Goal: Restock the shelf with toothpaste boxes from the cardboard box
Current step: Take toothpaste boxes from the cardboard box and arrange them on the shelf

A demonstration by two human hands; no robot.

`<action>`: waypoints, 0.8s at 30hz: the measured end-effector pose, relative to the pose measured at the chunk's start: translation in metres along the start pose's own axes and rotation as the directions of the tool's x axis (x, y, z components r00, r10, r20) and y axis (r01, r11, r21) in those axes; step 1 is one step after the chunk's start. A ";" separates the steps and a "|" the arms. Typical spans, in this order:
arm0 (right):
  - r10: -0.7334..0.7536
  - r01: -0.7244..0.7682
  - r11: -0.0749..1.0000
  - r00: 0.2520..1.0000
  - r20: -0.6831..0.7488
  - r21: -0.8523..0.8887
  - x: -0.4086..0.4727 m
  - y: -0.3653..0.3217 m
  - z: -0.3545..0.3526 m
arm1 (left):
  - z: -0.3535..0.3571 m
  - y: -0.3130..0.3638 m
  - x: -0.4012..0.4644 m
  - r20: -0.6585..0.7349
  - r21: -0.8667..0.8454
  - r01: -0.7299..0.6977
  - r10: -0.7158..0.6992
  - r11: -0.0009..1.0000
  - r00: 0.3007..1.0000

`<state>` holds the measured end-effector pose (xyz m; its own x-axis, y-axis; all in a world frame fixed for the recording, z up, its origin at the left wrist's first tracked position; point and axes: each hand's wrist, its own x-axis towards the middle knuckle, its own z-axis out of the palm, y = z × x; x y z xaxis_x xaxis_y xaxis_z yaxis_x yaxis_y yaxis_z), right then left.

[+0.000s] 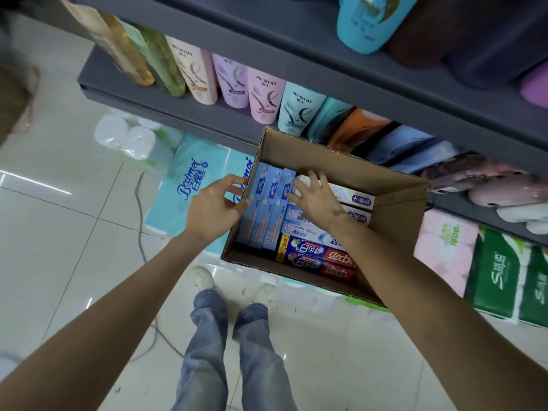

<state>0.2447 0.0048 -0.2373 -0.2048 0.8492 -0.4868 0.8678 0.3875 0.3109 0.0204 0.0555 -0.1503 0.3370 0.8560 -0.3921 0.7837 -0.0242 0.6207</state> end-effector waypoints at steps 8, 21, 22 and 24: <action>0.102 -0.045 0.944 0.982 -0.158 0.328 0.005 0.007 0.002 | 0.001 0.001 0.001 -0.011 -0.010 -0.009 0.009 1.000 1.000; 0.468 0.176 0.649 0.674 -0.572 0.740 -0.102 0.016 -0.072 | 0.000 0.006 -0.008 -0.079 0.066 -0.309 0.314 0.949 0.946; 0.538 0.190 0.575 0.645 -0.543 0.796 -0.111 0.020 -0.084 | -0.005 0.017 -0.015 -0.018 -0.052 -0.350 0.350 0.935 0.937; 0.647 0.211 0.389 0.631 -0.429 0.897 -0.126 0.030 -0.107 | -0.018 0.045 -0.030 0.181 -0.288 -0.299 0.358 0.910 0.916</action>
<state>0.2479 -0.0517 -0.0793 0.2384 0.9400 0.2441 0.7003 0.0078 -0.7138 0.0365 0.0377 -0.0983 0.6841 0.6817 -0.2596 0.4621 -0.1297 0.8773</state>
